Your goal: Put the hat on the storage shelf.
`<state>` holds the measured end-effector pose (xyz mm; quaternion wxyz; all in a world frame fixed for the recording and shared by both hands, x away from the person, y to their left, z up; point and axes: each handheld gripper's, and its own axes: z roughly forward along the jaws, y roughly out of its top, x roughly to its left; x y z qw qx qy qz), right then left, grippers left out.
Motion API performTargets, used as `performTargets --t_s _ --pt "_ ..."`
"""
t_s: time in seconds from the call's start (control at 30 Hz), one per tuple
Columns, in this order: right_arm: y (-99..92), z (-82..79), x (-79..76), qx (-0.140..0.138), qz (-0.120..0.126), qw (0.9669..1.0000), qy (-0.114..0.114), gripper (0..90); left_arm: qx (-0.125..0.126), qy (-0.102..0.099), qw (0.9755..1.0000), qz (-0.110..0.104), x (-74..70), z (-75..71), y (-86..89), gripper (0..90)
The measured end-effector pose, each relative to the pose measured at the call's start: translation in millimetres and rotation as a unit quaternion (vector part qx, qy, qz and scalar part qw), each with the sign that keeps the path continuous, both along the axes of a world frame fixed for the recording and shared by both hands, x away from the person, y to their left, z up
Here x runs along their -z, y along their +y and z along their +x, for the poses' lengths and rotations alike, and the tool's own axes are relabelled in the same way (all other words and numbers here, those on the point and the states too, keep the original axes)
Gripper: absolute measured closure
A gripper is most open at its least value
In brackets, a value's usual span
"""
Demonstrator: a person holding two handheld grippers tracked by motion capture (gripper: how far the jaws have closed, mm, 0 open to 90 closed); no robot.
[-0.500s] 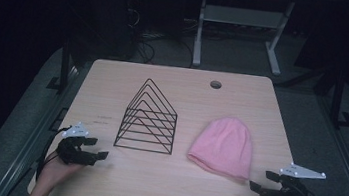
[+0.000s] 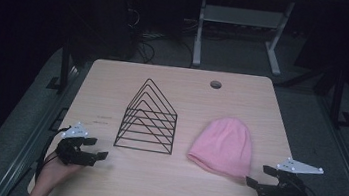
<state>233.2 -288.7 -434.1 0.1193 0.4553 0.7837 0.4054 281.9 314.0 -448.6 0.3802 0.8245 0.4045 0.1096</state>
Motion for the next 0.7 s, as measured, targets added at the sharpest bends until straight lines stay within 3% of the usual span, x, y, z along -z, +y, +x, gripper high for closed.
performTargets --t_s 0.3,0.43,0.5,0.7 --pt "14.3 25.4 -16.0 -0.030 -0.014 0.9990 0.030 20.1 -0.005 0.005 1.0000 0.000 0.7 2.1 3.0 24.7" --pt "17.7 34.6 -22.8 -0.036 -0.014 0.9988 0.029 18.9 -0.004 0.005 1.0000 0.000 0.6 1.8 3.7 24.7" --pt "18.2 43.7 -29.3 -0.042 0.006 0.9986 0.033 18.7 -0.003 0.002 1.0000 -0.001 0.8 2.2 4.3 24.7" --pt "17.8 57.0 -34.9 -0.037 0.006 0.9989 0.027 18.7 -0.003 0.003 1.0000 -0.004 0.9 2.1 2.6 24.7"
